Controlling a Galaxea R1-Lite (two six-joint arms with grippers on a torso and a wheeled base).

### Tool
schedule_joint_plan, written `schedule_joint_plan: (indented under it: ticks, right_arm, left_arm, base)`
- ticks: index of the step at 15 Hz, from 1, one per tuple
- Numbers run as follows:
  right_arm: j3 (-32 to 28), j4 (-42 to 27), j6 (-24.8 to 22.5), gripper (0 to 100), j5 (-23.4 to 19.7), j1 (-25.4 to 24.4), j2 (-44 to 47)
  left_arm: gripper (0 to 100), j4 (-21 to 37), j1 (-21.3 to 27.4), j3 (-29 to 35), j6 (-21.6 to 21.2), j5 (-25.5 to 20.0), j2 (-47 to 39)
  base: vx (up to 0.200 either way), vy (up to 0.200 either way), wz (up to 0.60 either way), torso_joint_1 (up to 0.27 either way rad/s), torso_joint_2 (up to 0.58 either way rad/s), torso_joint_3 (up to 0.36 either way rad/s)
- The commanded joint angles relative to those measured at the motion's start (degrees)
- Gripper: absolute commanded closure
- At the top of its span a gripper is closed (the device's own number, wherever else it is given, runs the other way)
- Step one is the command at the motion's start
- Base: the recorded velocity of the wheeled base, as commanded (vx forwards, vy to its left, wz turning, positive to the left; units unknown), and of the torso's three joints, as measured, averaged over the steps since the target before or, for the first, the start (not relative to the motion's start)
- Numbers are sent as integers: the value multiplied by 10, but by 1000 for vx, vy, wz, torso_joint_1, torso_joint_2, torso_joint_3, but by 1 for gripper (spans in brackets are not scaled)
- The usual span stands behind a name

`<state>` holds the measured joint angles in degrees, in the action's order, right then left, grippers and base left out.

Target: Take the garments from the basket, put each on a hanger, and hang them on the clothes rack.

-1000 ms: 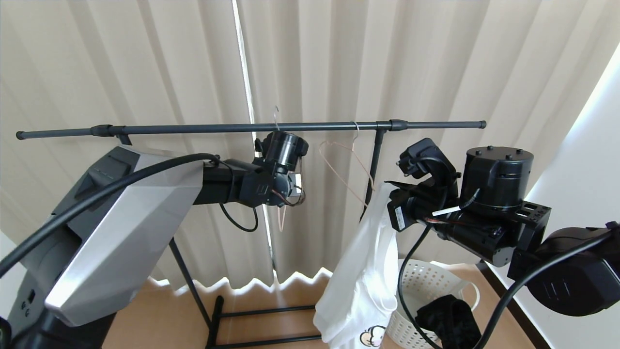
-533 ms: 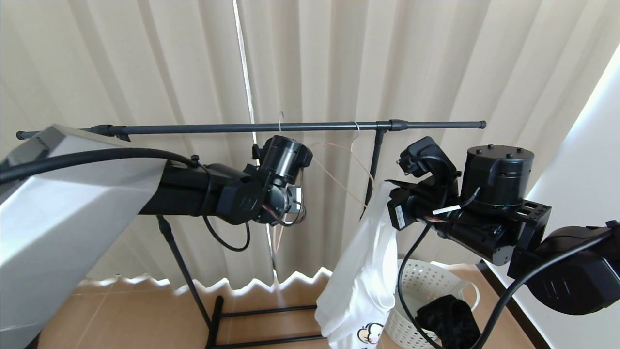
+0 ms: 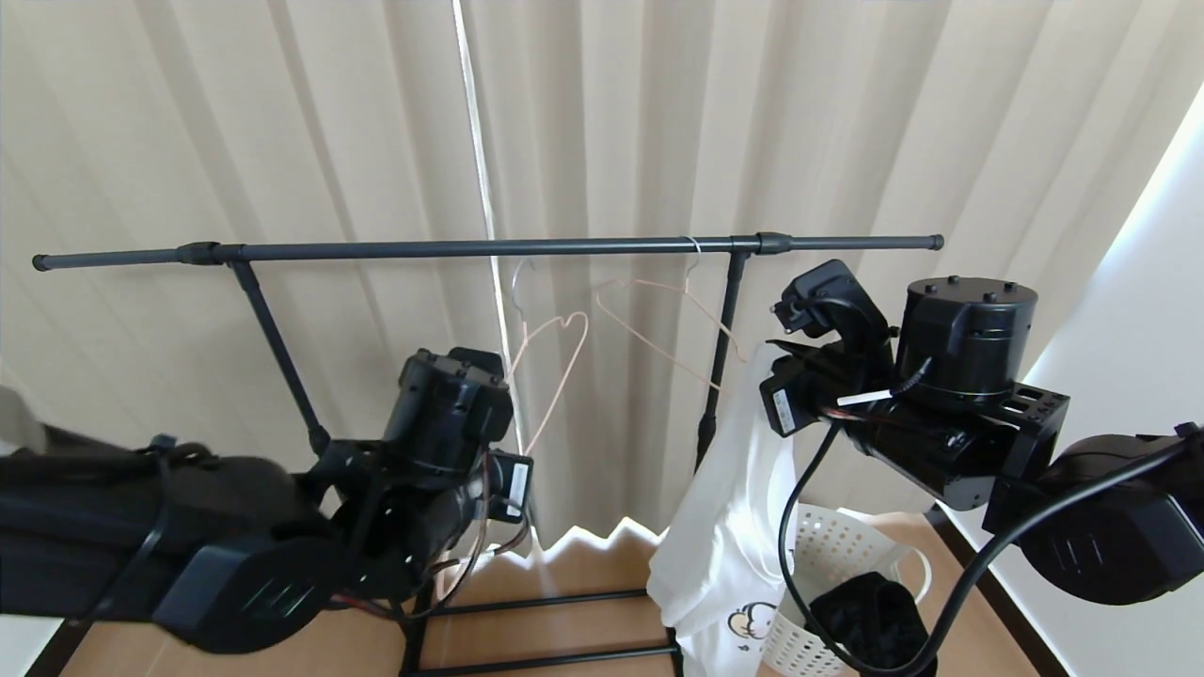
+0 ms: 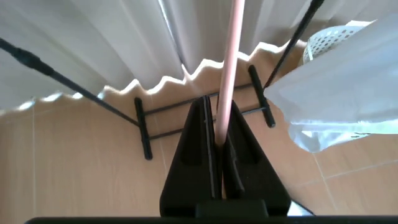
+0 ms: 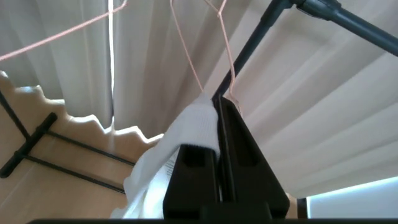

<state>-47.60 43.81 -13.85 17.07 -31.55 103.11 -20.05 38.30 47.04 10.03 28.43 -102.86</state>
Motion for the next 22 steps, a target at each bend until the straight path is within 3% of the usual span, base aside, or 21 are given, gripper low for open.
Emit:
schedule_joint_plan:
  ticks: [1, 3, 5, 6, 7, 8, 14, 19, 22]
  right_arm:
    - [-6, 0, -1, 100, 13, 0, 2]
    - [-14, 0, -1, 100, 61, 0, 5]
    - [-24, 0, -2, 100, 88, 0, 6]
    - [-24, 0, -2, 100, 89, 0, 6]
    - [-35, 0, -1, 100, 100, 0, 13]
    - [-41, 0, -2, 100, 125, 0, 17]
    - [-56, 0, 0, 100, 135, 0, 30]
    - [-56, 0, 0, 100, 135, 0, 29]
    - [-53, 1, 0, 100, 135, -1, 29]
  left_arm:
    - [100, -169, -14, -194, -75, -72, 110]
    - [100, -277, -53, -276, -134, -188, 126]
    - [100, -350, -97, -332, -201, -250, 123]
    - [100, -351, -97, -333, -203, -253, 123]
    - [100, -395, -110, -365, -216, -328, 122]
    - [100, -406, -110, -377, -222, -350, 122]
    - [100, -410, -102, -399, -244, -430, 117]
    - [100, -411, -66, -390, -239, -429, 105]
    - [100, -412, -46, -371, -209, -428, 86]
  base:
    - [0, 0, 0, 0, 0, 0]
    - [0, 0, 0, 0, 0, 0]
    - [0, 0, 0, 0, 0, 0]
    - [0, 0, 0, 0, 0, 0]
    - [0, 0, 0, 0, 0, 0]
    - [0, 0, 0, 0, 0, 0]
    - [0, 0, 0, 0, 0, 0]
    - [0, 0, 0, 0, 0, 0]
    - [0, 0, 0, 0, 0, 0]
